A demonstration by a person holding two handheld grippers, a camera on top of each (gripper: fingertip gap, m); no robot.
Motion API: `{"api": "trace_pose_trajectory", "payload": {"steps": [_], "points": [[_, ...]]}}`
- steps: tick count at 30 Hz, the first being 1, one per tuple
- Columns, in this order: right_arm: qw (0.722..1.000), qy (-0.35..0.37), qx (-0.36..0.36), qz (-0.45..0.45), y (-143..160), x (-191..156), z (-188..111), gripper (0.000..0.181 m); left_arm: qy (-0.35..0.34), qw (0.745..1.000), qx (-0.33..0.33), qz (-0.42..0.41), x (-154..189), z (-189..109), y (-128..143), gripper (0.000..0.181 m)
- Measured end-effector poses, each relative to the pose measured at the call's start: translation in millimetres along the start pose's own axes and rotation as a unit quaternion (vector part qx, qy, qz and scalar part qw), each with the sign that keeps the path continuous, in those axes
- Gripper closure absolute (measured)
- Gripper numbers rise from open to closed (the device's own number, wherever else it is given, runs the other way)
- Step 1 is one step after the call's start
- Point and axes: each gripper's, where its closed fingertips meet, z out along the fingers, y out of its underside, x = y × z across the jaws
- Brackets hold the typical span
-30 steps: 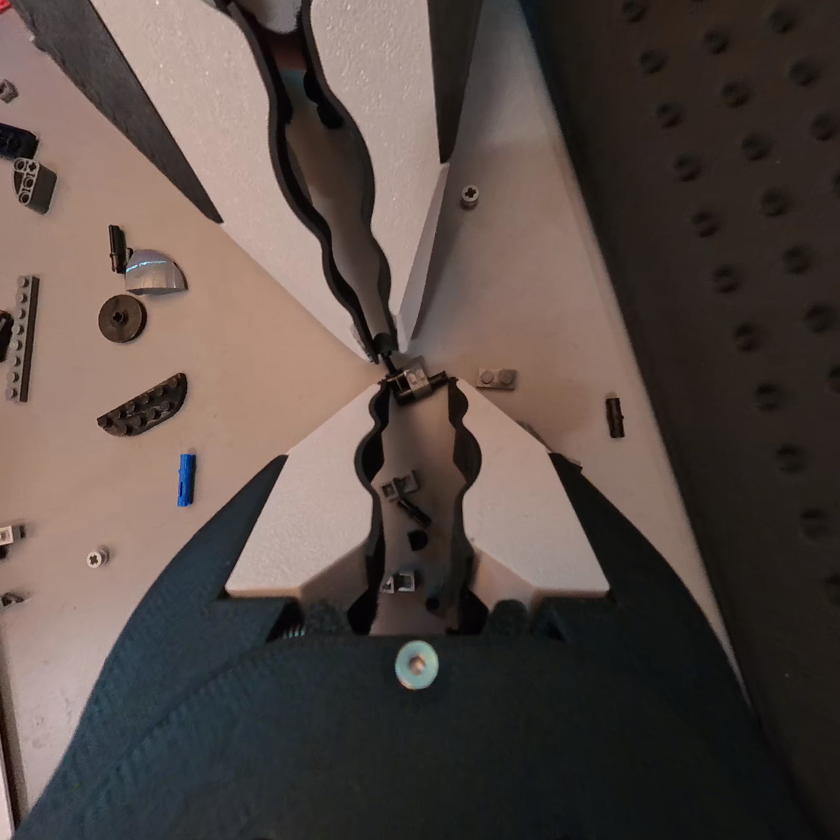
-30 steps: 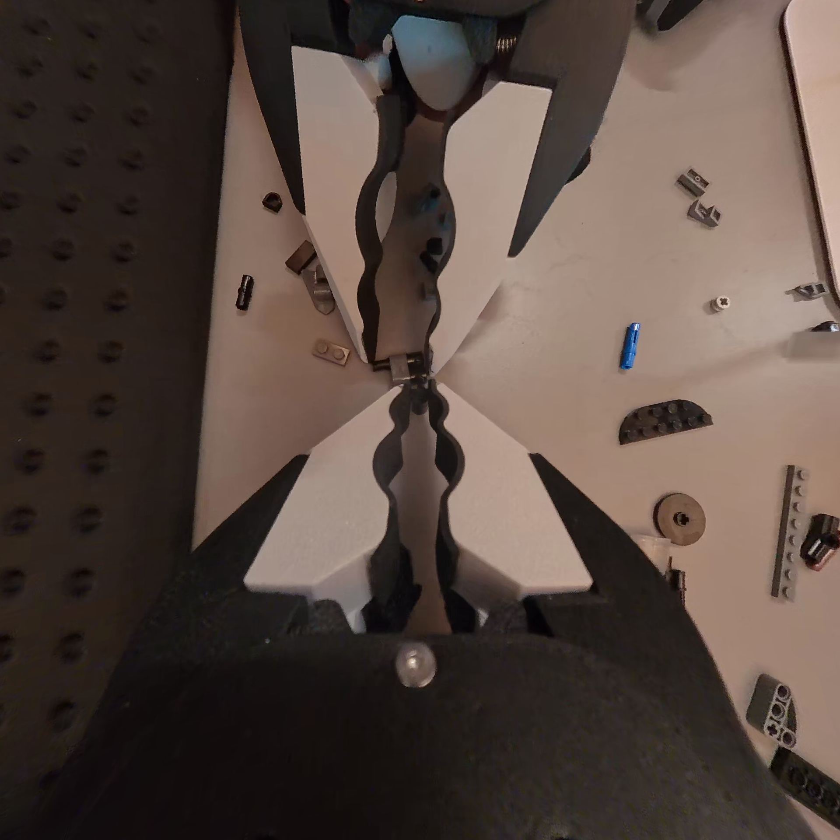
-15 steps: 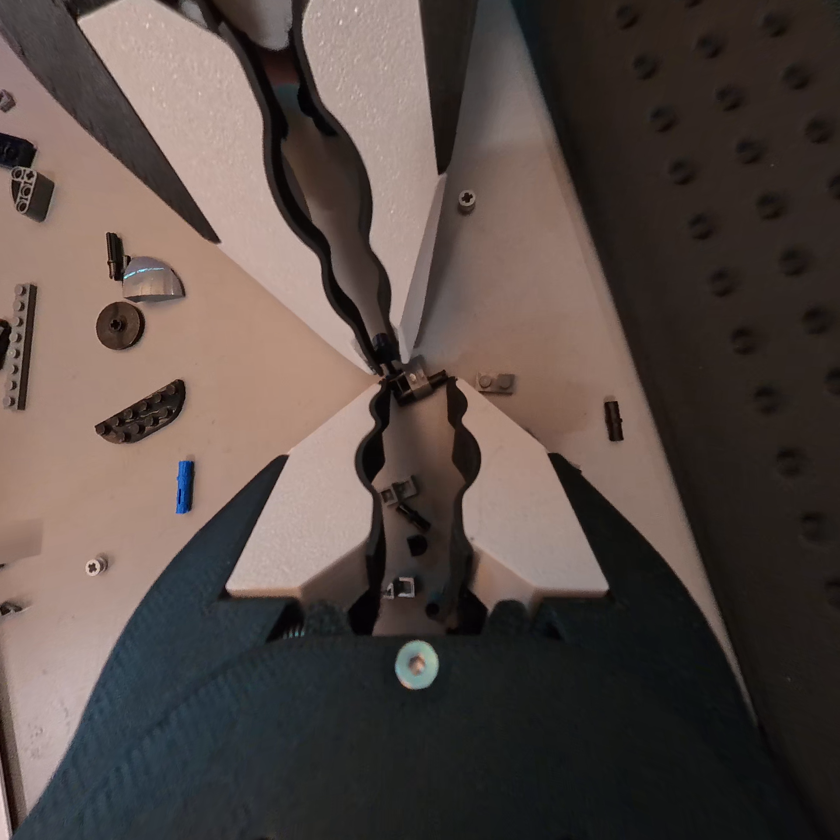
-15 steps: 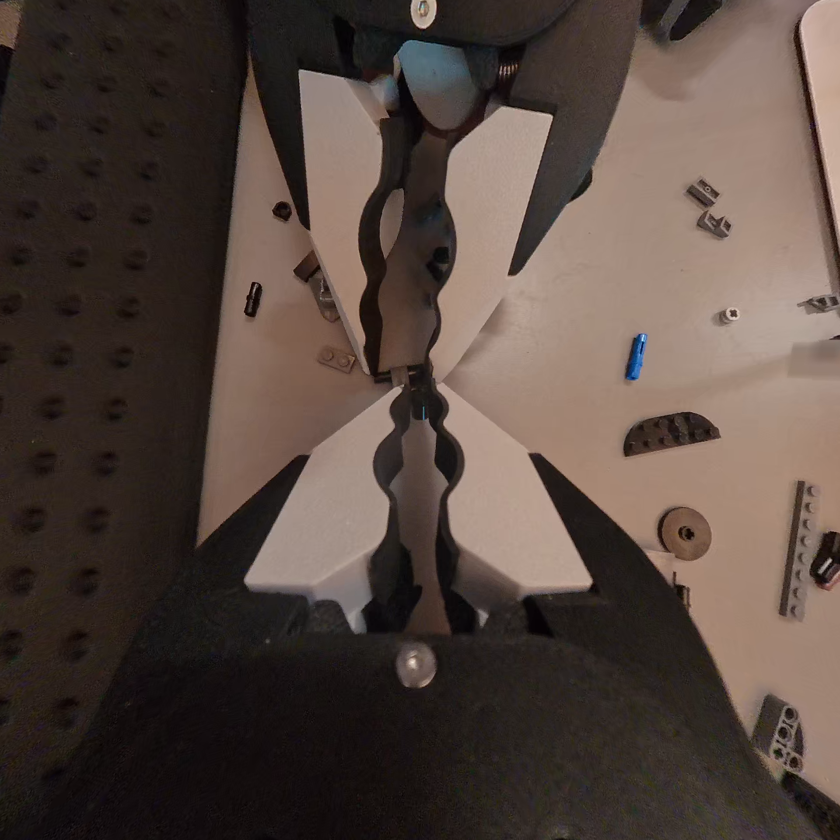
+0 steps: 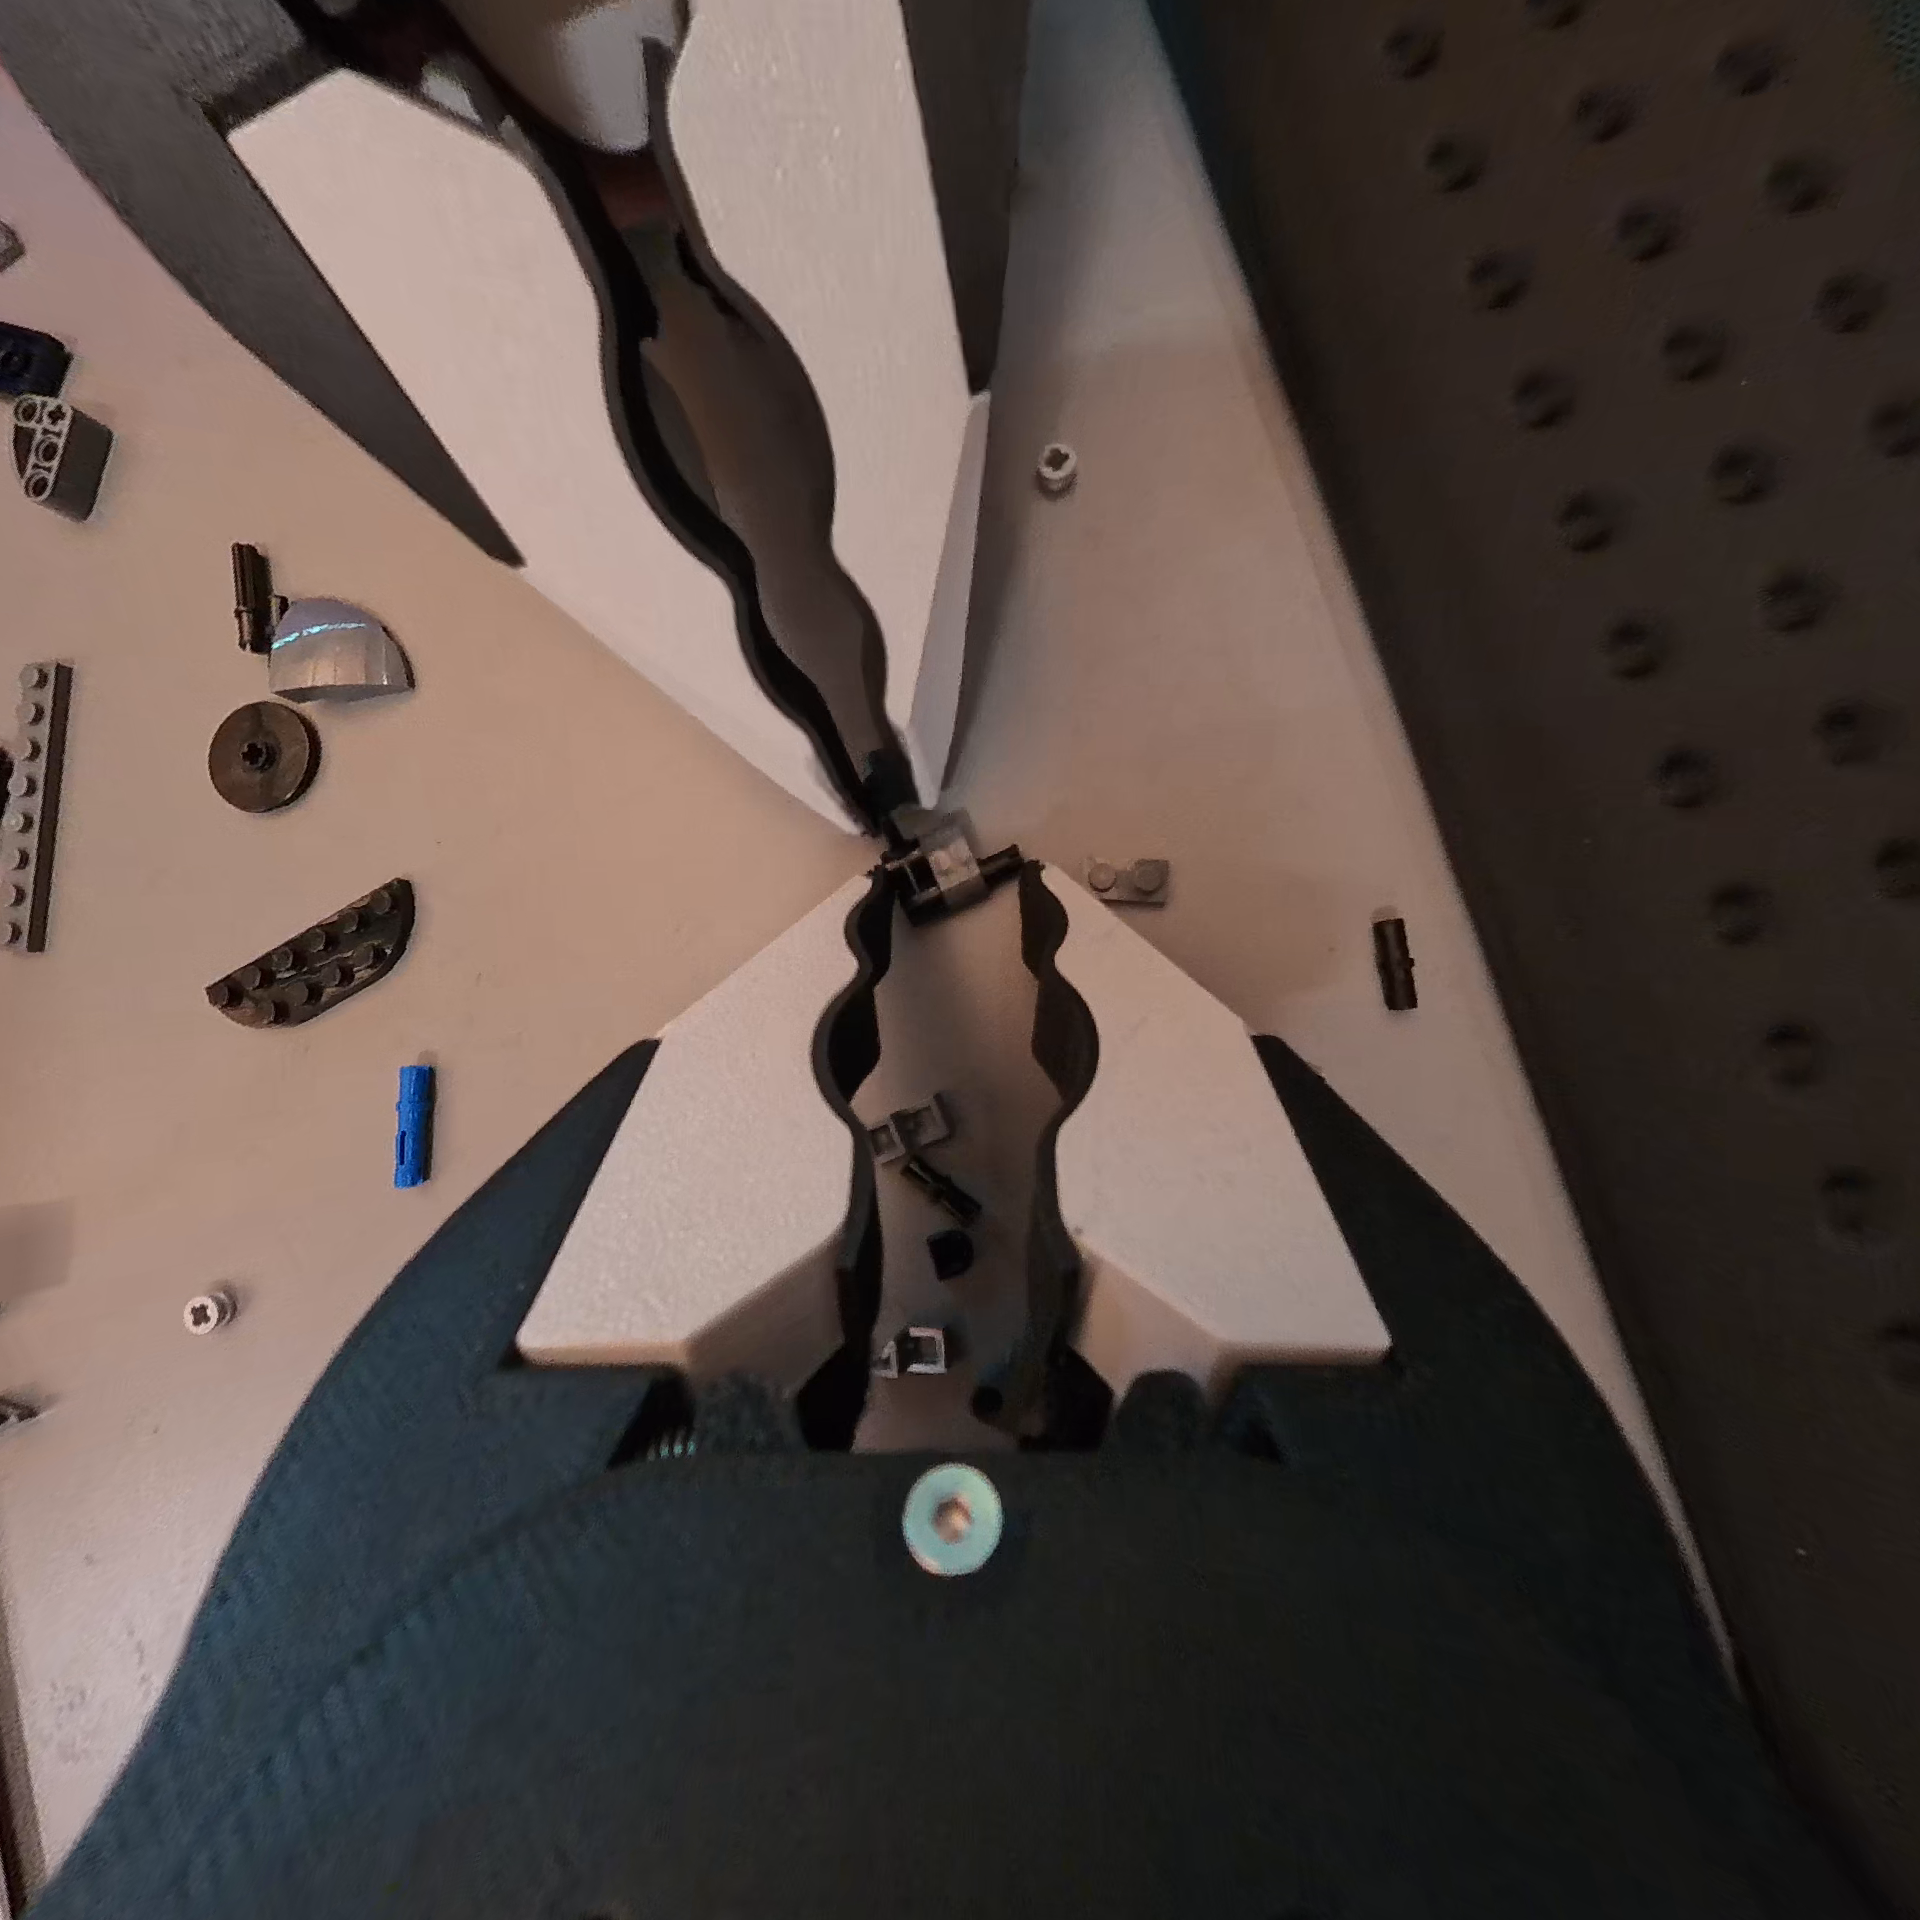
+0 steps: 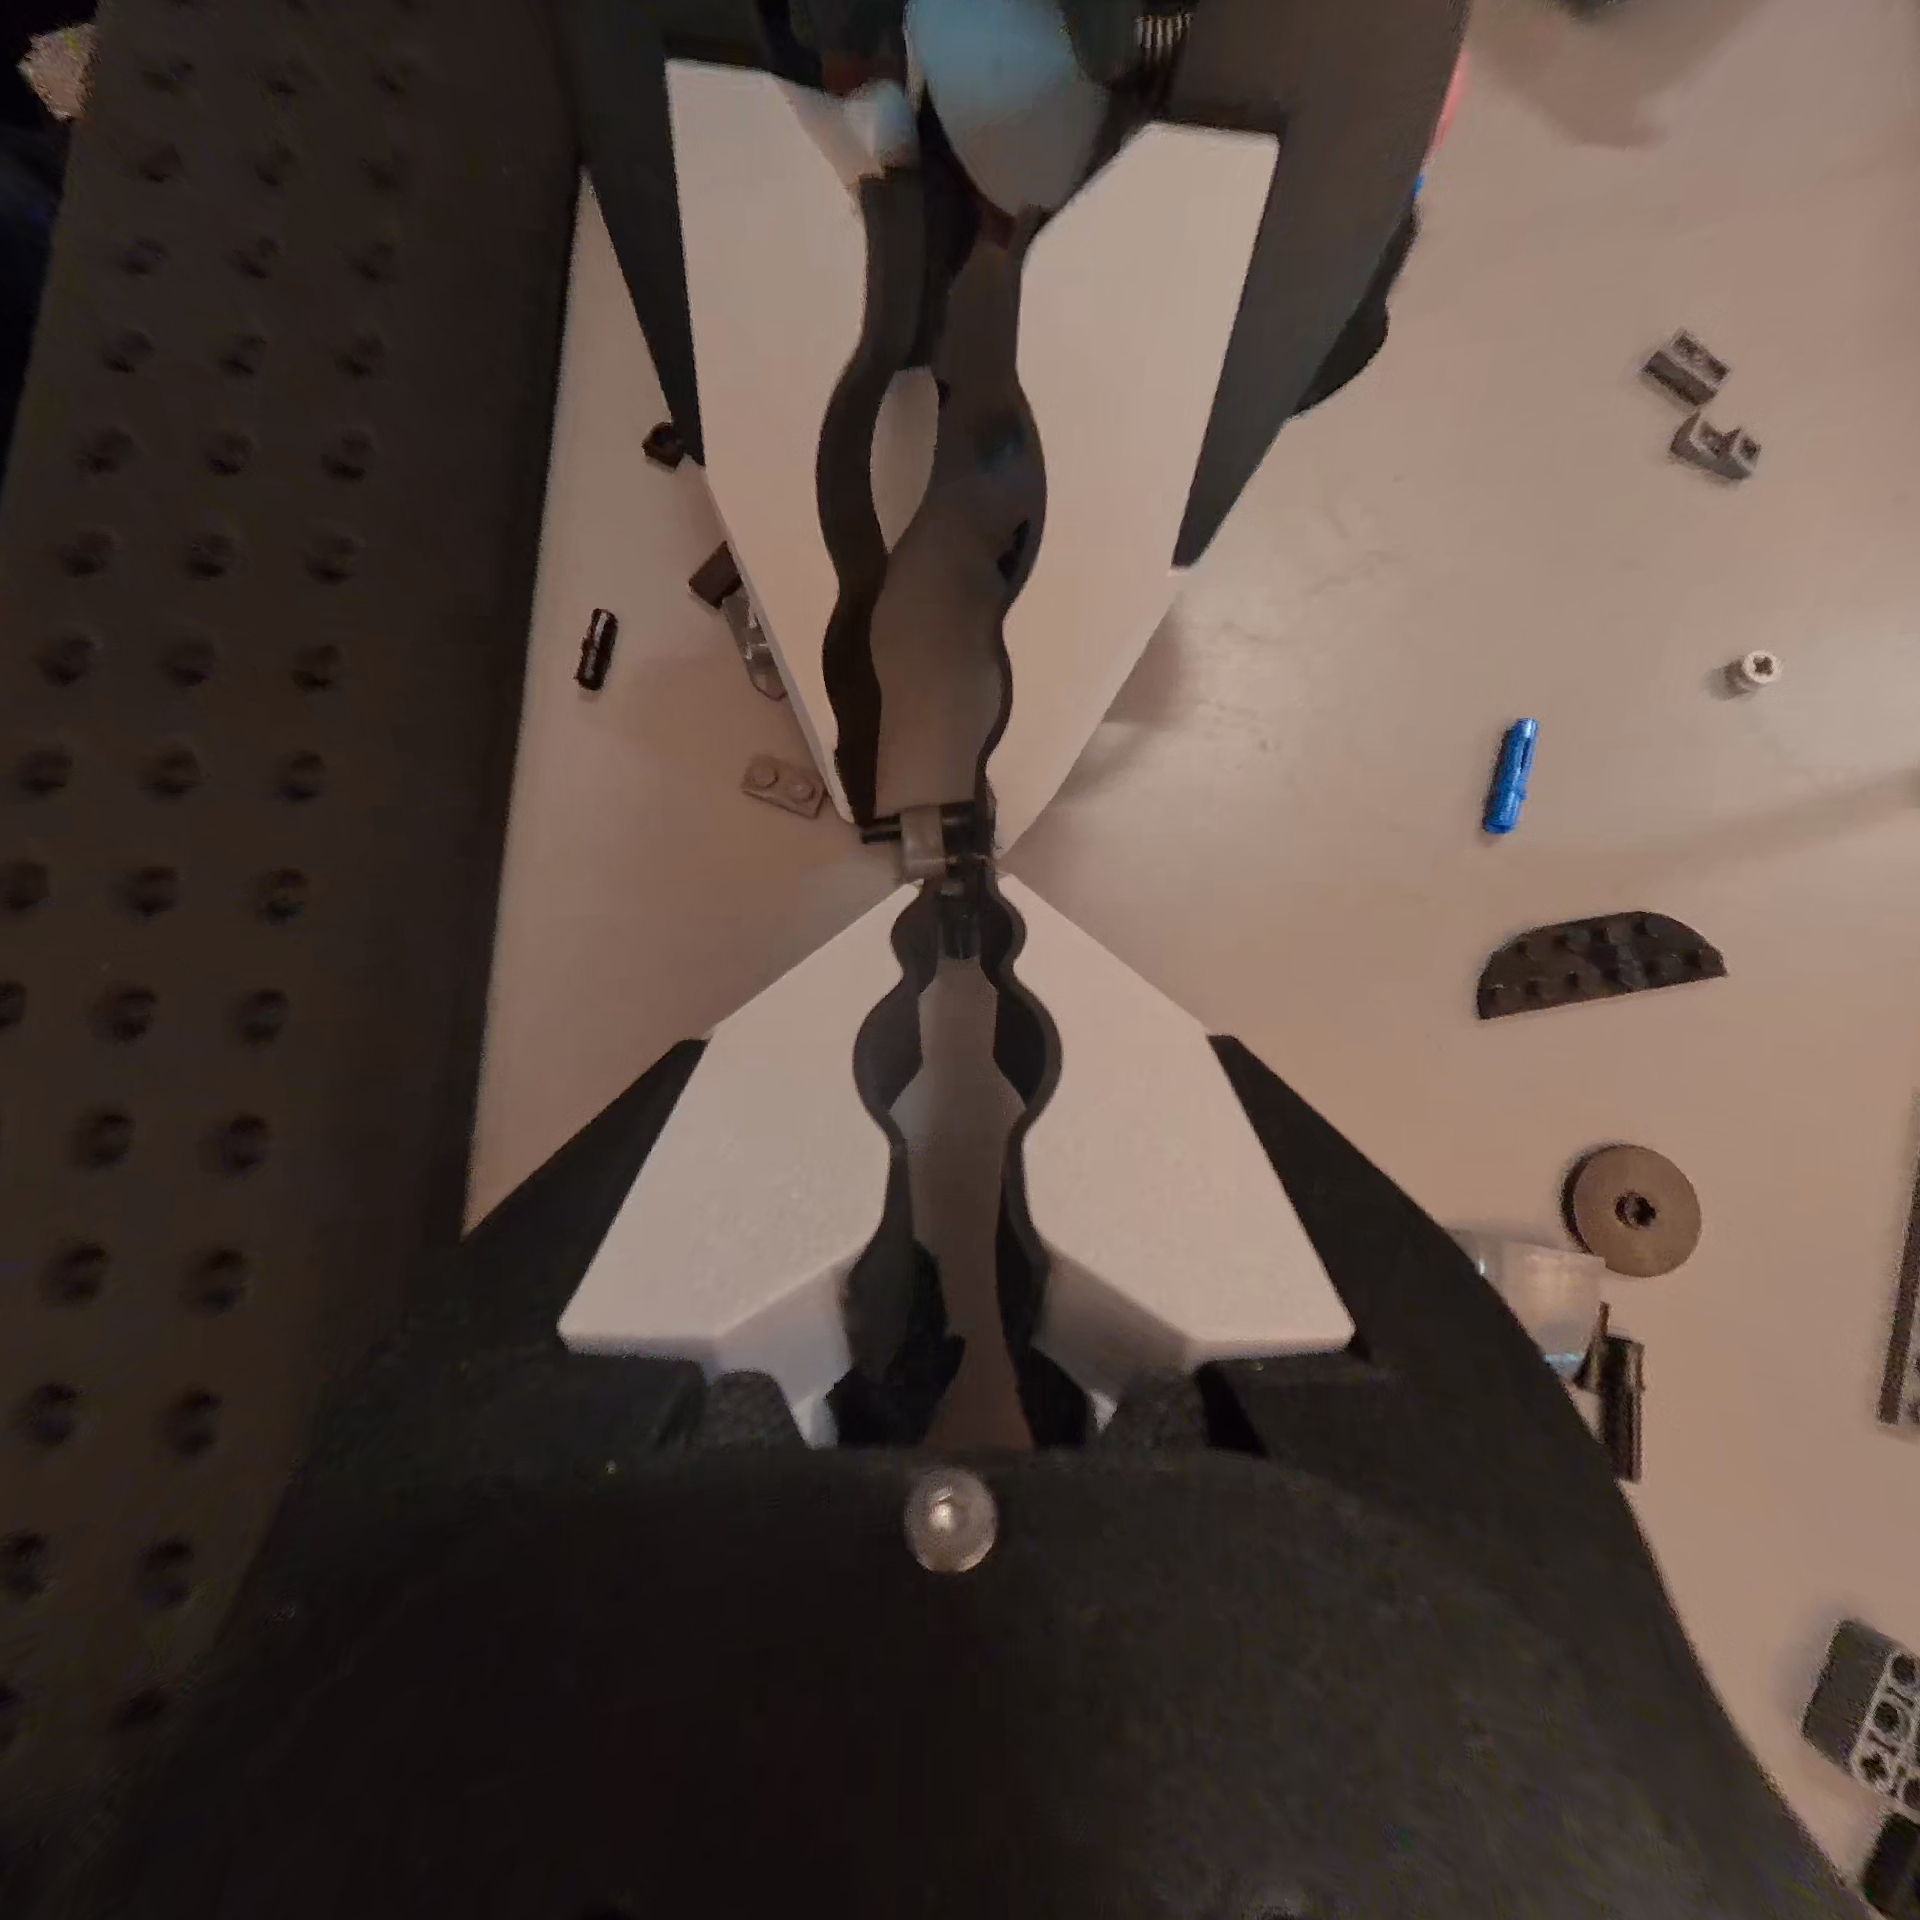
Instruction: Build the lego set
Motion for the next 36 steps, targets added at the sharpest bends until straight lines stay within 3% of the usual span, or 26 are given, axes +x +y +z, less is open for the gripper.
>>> {"api": "trace_pose_trajectory", "payload": {"steps": [12,18,25,31,36], "points": [[1.000,0.010,0.003,0.011,3,4,-10,0.181,0.003,1.000,-0.002,0.000,0,-1,2,0.159],[0.992,0.097,0.040,0.075,16,42,-52,0.179,0.005,1.000,-0.001,-0.002,-1,-1,2,0.159],[0.962,0.207,0.091,0.155,42,81,-112,0.180,0.009,1.000,0.001,-0.005,-1,-1,2,0.159],[0.970,0.178,0.005,0.167,72,72,-90,0.173,0.012,1.000,0.004,-0.009,-1,-1,1,0.159],[0.968,0.178,-0.053,0.167,78,73,-72,0.171,0.011,1.000,0.003,-0.008,-1,-1,2,0.159]]}}
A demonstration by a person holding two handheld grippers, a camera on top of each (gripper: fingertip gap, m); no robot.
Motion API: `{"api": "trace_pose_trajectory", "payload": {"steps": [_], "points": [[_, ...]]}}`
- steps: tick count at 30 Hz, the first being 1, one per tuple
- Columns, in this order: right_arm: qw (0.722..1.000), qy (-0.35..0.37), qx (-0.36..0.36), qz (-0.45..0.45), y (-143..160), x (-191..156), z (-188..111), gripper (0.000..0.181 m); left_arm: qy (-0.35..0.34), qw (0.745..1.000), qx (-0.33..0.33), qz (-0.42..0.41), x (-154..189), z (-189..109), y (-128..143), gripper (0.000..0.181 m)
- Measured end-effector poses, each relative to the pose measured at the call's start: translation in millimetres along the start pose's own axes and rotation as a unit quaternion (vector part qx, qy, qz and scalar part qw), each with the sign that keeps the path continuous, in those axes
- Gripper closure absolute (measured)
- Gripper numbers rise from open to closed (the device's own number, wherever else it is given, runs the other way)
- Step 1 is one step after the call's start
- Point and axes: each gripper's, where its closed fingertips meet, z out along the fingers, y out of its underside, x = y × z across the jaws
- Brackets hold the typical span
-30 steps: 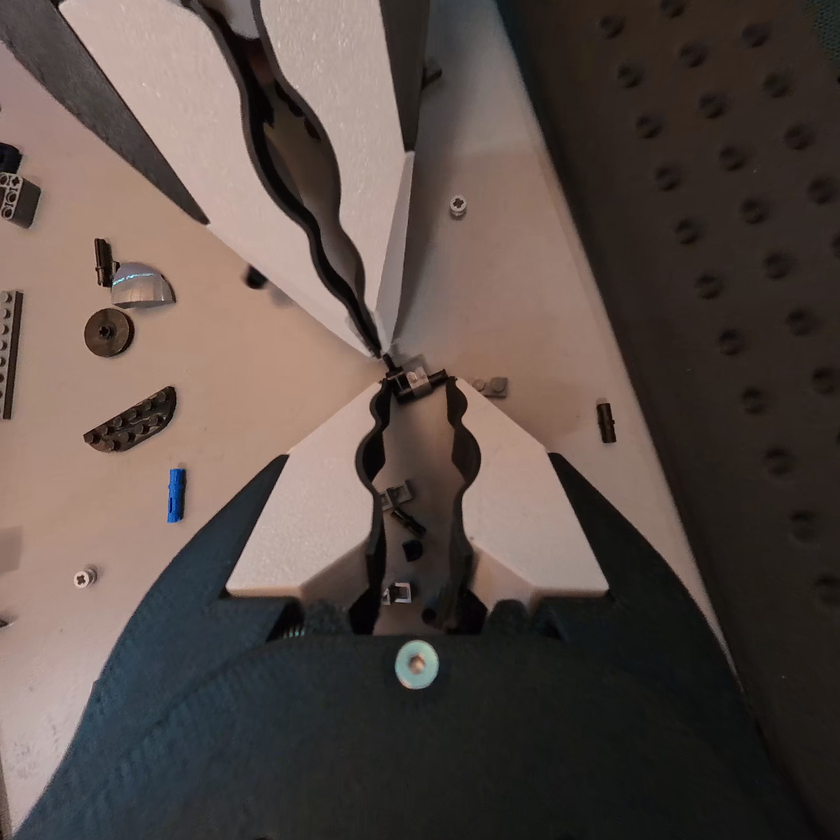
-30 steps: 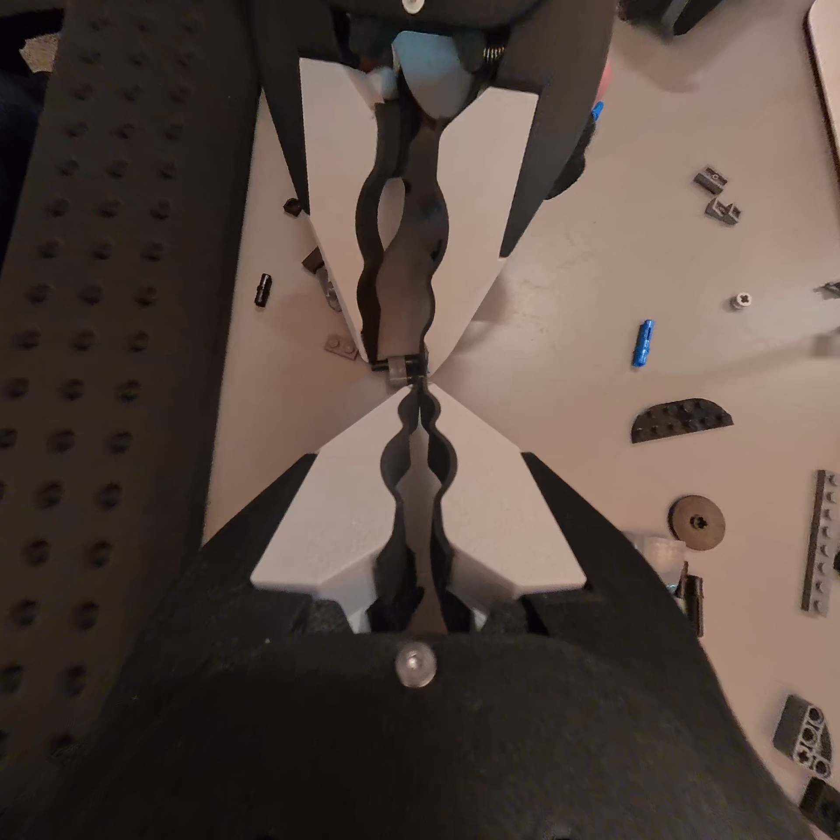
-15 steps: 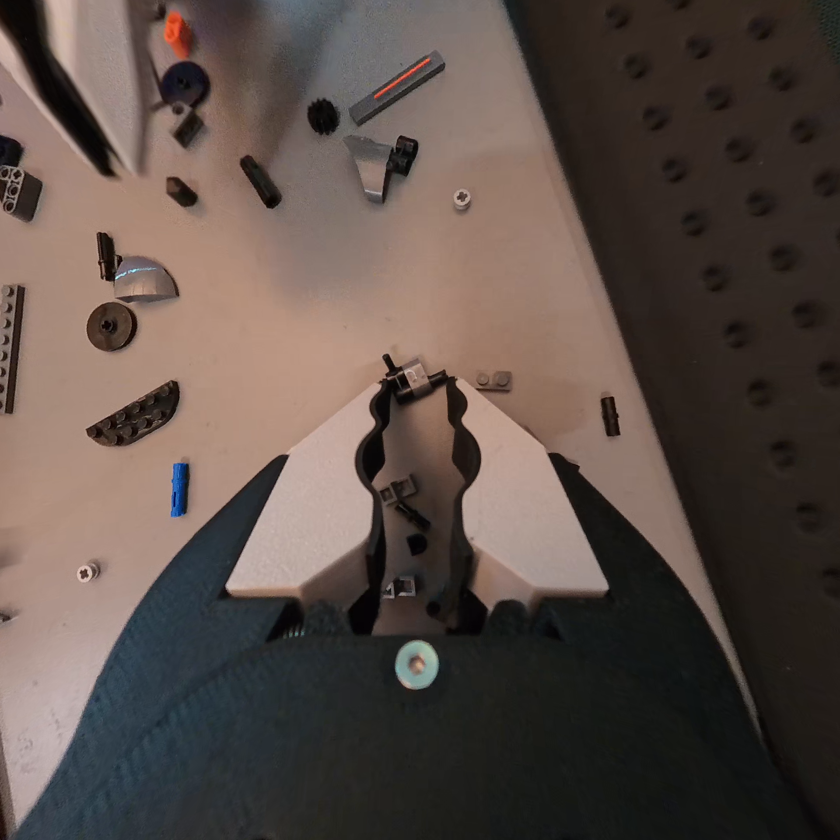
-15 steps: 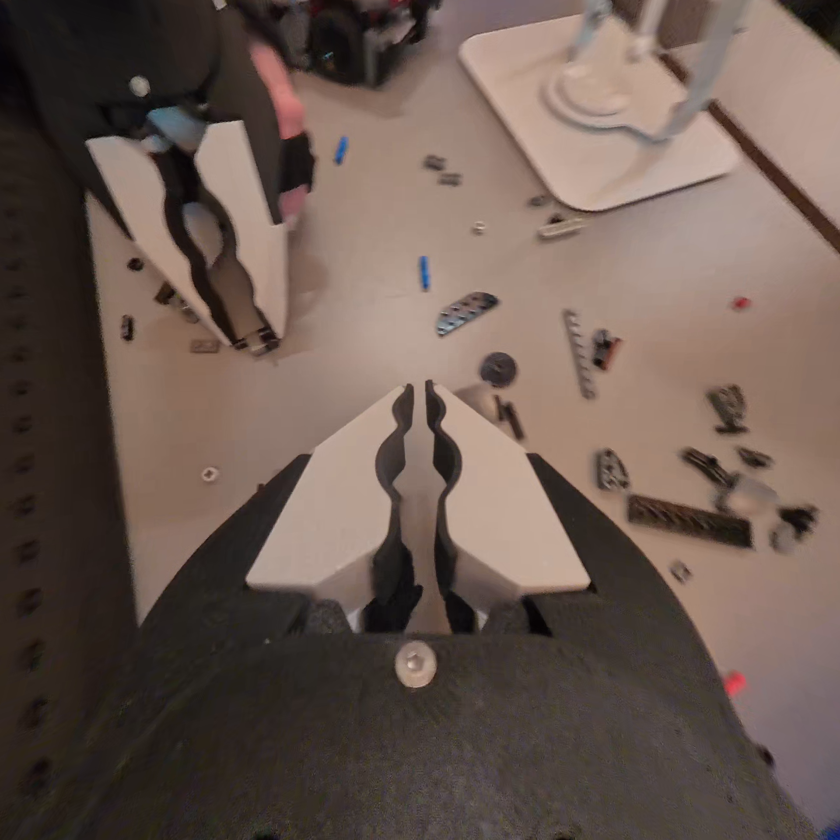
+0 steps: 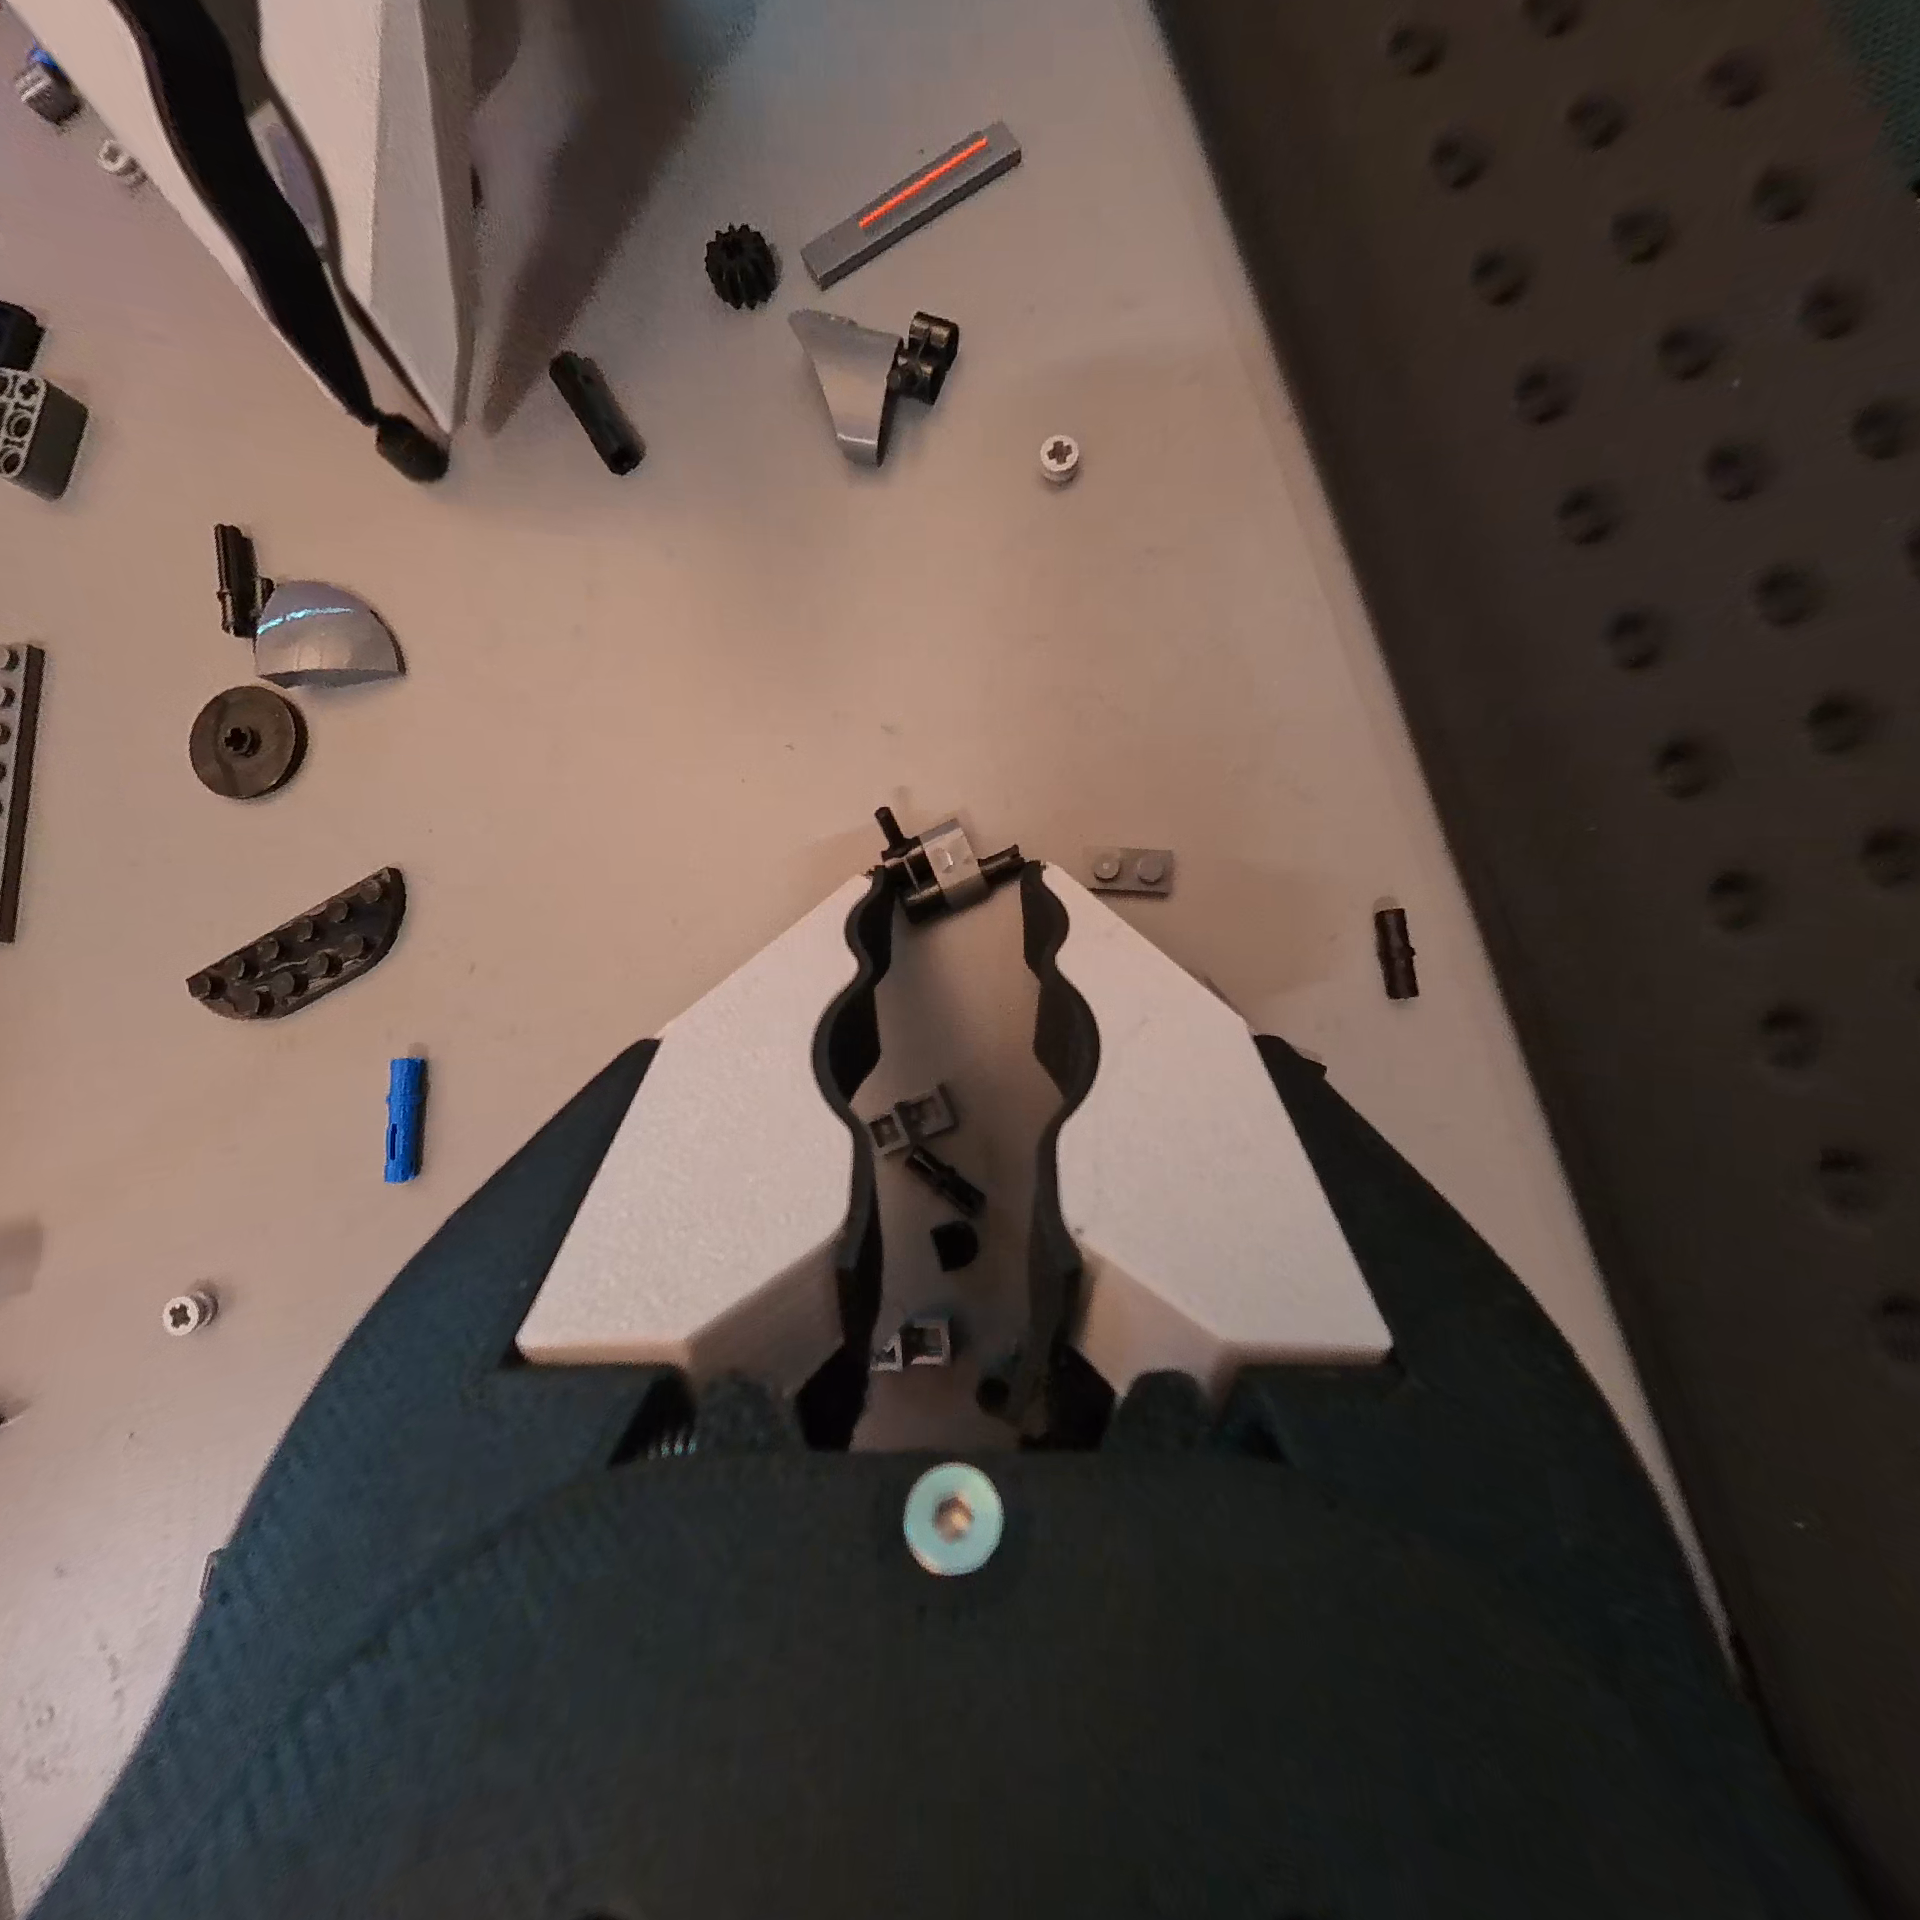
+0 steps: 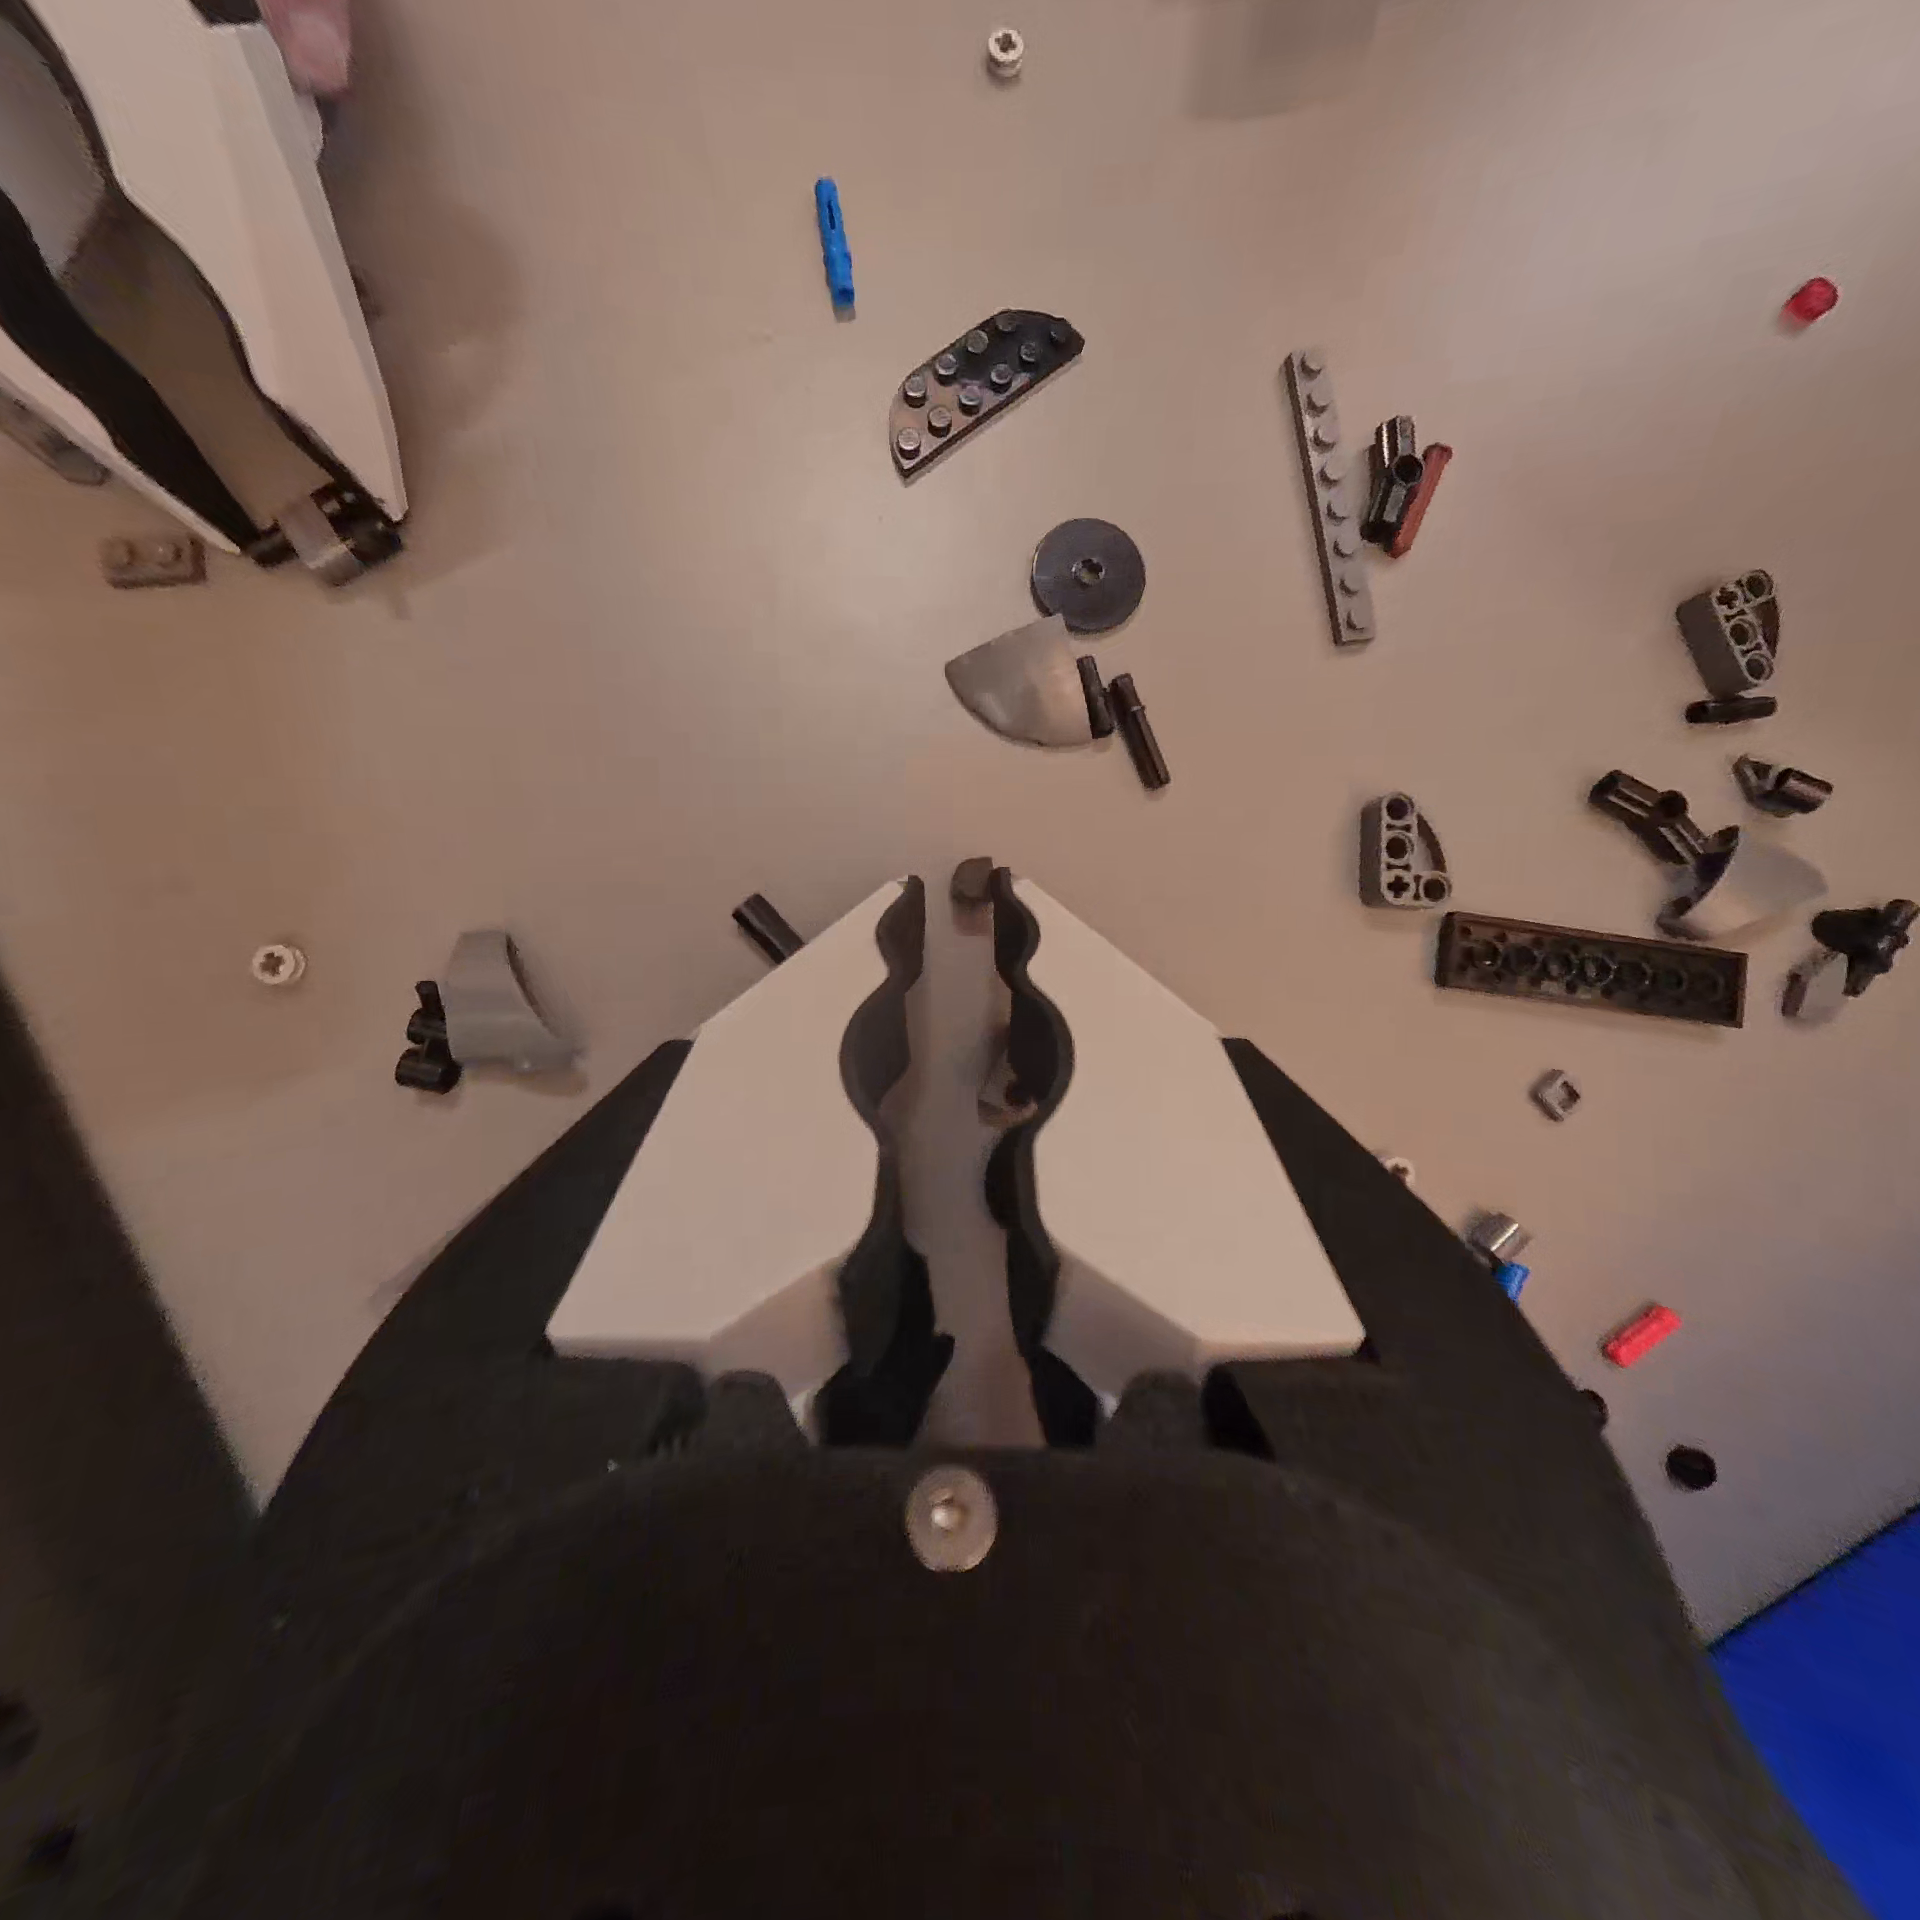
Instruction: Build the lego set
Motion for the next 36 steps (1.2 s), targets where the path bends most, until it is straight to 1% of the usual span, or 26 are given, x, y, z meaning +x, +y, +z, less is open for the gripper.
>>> {"api": "trace_pose_trajectory", "payload": {"steps": [2,5,11,16,19,24,26,28,29,31,33,34,36], "points": [[1.000,0.008,-0.008,0.003,-1,1,2,0.172,0.000,1.000,0.000,0.000,0,0,0,0.159],[1.000,-0.002,-0.013,-0.011,1,-4,9,0.173,0.000,1.000,0.000,0.001,0,0,0,0.159],[1.000,0.011,-0.004,0.004,-3,-1,2,0.173,0.000,1.000,0.000,0.001,0,0,0,0.159],[1.000,0.006,-0.020,-0.001,-2,-4,11,0.171,0.001,1.000,0.001,0.000,0,0,0,0.159],[1.000,0.009,-0.018,0.000,-4,-3,13,0.176,0.001,1.000,0.002,0.000,0,0,0,0.159],[1.000,-0.003,-0.004,0.002,-6,-5,11,0.176,-0.002,1.000,0.003,-0.001,-1,1,-1,0.159],[1.000,-0.021,0.020,0.007,-13,-10,9,0.176,-0.004,1.000,0.004,0.000,-2,1,-1,0.159],[0.996,-0.058,0.061,0.027,-25,-19,3,0.176,-0.011,1.000,0.004,0.003,-4,0,-1,0.154],[0.992,-0.082,0.091,0.041,-34,-24,-2,0.177,-0.011,1.000,0.005,0.003,-4,-1,-1,0.149],[0.978,-0.125,0.149,0.071,-52,-30,-14,0.176,-0.011,1.000,0.014,-0.004,-5,-3,-3,0.145],[0.962,-0.167,0.191,0.096,-64,-36,-25,0.176,-0.025,0.999,0.023,-0.007,-11,-7,-6,0.140],[0.955,-0.186,0.207,0.106,-69,-39,-29,0.176,-0.038,0.999,0.033,-0.009,-15,-10,-10,0.139],[0.937,-0.225,0.236,0.126,-80,-46,-37,0.176,-0.095,0.993,0.071,0.000,-31,-23,-22,0.141]]}}
